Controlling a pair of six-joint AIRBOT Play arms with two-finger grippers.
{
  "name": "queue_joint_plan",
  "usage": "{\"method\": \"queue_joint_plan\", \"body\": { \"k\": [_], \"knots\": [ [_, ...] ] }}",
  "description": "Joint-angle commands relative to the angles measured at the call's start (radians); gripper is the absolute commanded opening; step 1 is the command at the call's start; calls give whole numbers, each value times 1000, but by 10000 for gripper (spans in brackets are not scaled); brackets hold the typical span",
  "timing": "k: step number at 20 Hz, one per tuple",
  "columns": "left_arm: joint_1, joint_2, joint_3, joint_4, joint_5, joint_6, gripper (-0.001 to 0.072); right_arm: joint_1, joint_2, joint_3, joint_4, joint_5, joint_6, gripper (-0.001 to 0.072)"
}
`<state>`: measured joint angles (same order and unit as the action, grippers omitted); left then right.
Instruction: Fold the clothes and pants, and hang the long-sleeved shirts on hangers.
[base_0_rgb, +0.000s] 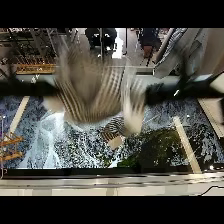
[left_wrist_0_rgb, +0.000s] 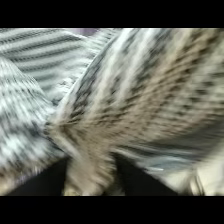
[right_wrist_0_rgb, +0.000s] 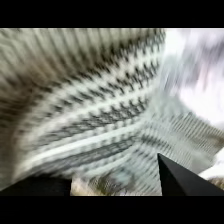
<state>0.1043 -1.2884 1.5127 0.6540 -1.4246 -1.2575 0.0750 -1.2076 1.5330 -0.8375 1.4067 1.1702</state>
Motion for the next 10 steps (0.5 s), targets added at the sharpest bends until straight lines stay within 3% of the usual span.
{"method": "queue_joint_plan", "body": {
  "k": [1, 3, 7, 10],
  "knots": [
    [-117, 60, -430, 102, -109, -17, 601, -13, 20, -389, -2, 30, 24, 588],
    [-146, 62, -535, 135, -29, -7, 601, -48, 21, -486, -5, 3, 35, 585],
    [-150, 59, -483, 192, 190, 28, 601, -86, 20, -505, 21, -26, 156, 570],
    [-199, -7, -391, 194, 359, 79, 605, 76, 20, -505, -8, -213, 232, 570]
  ]
}}
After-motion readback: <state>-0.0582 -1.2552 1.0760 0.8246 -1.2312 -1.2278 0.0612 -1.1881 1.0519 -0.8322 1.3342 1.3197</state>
